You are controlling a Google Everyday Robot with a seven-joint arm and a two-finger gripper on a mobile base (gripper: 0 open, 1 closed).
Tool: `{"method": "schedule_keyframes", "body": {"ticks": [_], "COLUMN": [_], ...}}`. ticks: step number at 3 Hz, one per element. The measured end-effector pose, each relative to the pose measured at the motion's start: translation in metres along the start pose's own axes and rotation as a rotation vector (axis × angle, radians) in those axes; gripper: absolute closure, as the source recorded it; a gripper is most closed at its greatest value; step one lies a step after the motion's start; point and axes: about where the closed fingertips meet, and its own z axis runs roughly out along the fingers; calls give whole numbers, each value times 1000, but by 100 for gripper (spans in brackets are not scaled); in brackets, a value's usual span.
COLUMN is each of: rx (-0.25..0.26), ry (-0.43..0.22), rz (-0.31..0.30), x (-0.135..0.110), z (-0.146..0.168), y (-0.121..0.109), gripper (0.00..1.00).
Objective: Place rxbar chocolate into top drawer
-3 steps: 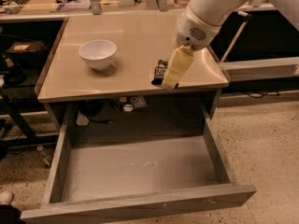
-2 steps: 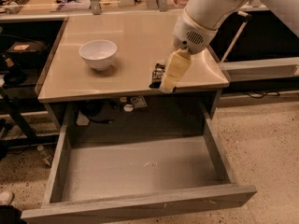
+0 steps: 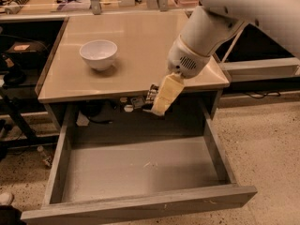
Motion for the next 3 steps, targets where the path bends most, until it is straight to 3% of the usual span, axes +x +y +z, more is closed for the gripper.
{"method": "schedule_keyframes", "body": {"ticks": [1,2,3], "rx": [-70,-70,-70], "ry": [-2,-2,-26], "rz": [22,22,78], "x": [5,5,14], "z": [38,38,67], "y": [14,14,19], "gripper": [100,100,100]}}
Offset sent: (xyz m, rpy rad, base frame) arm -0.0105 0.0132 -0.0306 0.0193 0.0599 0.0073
